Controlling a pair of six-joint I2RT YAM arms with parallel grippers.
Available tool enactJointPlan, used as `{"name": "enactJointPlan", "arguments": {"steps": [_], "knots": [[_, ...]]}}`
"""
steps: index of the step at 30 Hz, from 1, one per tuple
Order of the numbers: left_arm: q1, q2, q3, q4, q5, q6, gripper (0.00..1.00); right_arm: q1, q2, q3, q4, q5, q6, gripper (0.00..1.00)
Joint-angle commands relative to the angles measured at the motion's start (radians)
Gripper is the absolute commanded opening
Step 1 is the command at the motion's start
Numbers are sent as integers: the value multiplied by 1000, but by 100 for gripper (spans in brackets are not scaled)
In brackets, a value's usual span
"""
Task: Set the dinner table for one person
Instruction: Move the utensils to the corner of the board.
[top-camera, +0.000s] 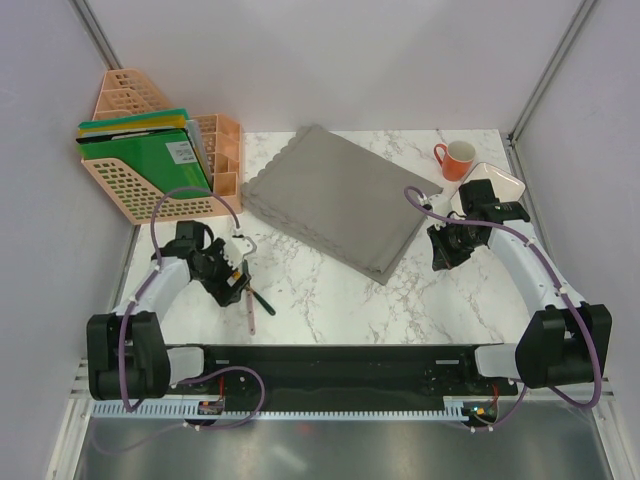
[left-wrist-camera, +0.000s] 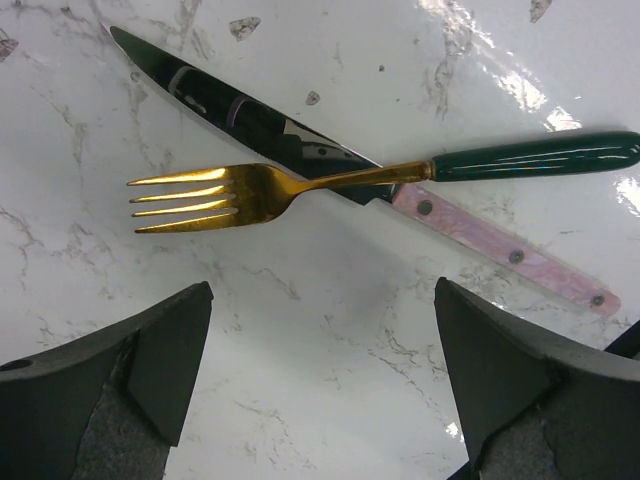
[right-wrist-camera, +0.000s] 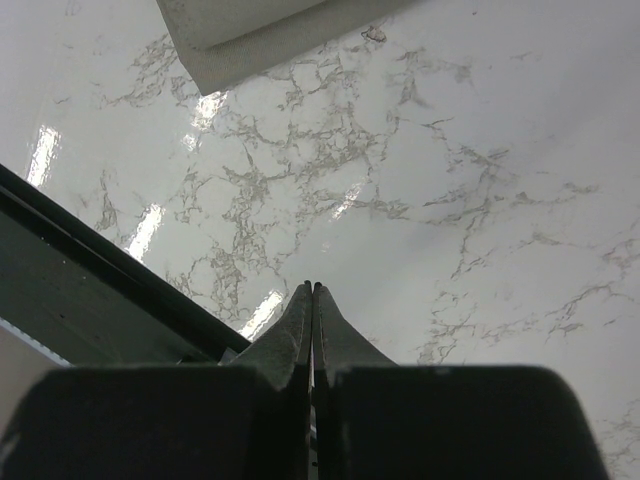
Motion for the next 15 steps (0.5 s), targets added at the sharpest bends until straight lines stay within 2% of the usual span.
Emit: {"name": "enactJointPlan", "arguments": {"steps": [1, 10, 15], "knots": [[5, -49, 33, -42, 98, 54, 100, -1, -12, 0, 15, -7, -16, 0], [0, -238, 136, -157, 173, 31, 100, -1, 3, -3, 22, -27, -17, 0], [-55, -211, 156, -254, 212, -8, 100, -1, 22, -8, 30, -30, -10, 0]]}}
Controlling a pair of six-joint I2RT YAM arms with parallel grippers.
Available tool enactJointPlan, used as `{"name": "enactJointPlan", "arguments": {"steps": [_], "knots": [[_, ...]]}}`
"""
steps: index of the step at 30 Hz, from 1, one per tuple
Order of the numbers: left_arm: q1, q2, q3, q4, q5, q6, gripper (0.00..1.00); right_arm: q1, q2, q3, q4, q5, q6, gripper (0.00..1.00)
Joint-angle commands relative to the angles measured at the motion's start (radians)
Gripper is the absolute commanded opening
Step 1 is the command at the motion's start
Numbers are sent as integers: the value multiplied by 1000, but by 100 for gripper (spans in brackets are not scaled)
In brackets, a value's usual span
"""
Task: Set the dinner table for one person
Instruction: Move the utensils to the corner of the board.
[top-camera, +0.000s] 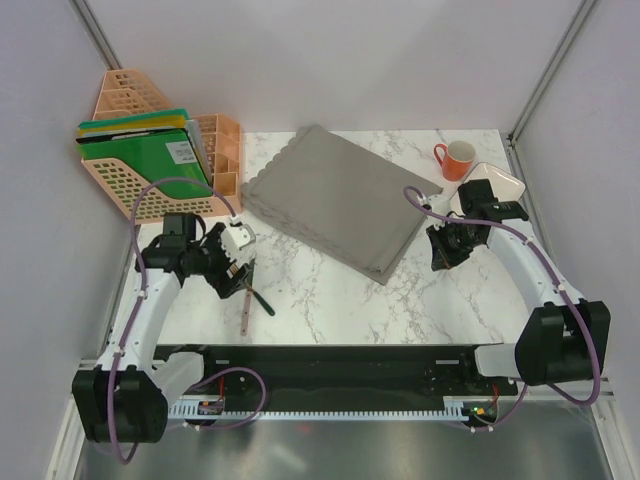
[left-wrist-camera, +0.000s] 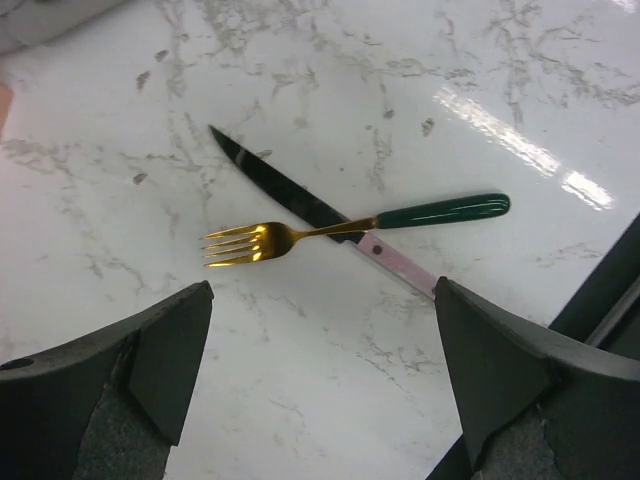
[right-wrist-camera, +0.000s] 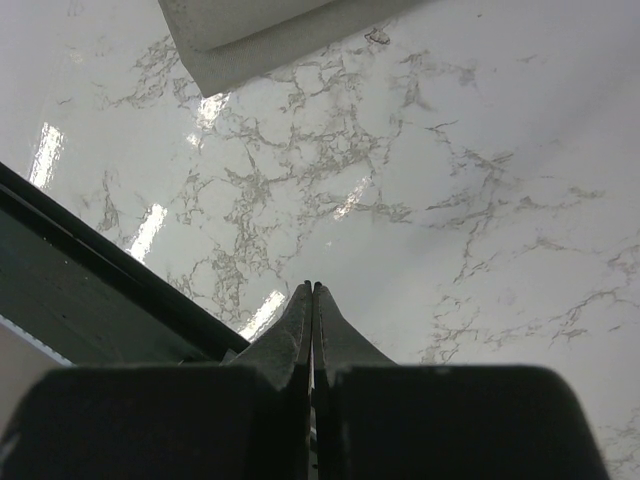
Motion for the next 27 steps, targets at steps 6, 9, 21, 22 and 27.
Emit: {"name": "enactJointPlan", "arguments": {"steps": [6, 9, 21, 22, 27], "knots": [[-97, 83, 3, -56, -3, -77, 3, -1, 19, -13, 45, -11, 1, 0], [-140, 90, -7, -12, -37, -117, 2, -2, 27, -13, 49, -19, 5, 0], [-290, 374, 13, 163, -108, -199, 2, -2, 31, -19, 57, -27, 10, 0], [-290, 392, 18, 170, -109, -199, 2, -1, 30, -18, 56, -28, 10, 0], [-290, 452, 3, 217, -140, -180, 2, -1, 28, -18, 54, -30, 10, 0]]}}
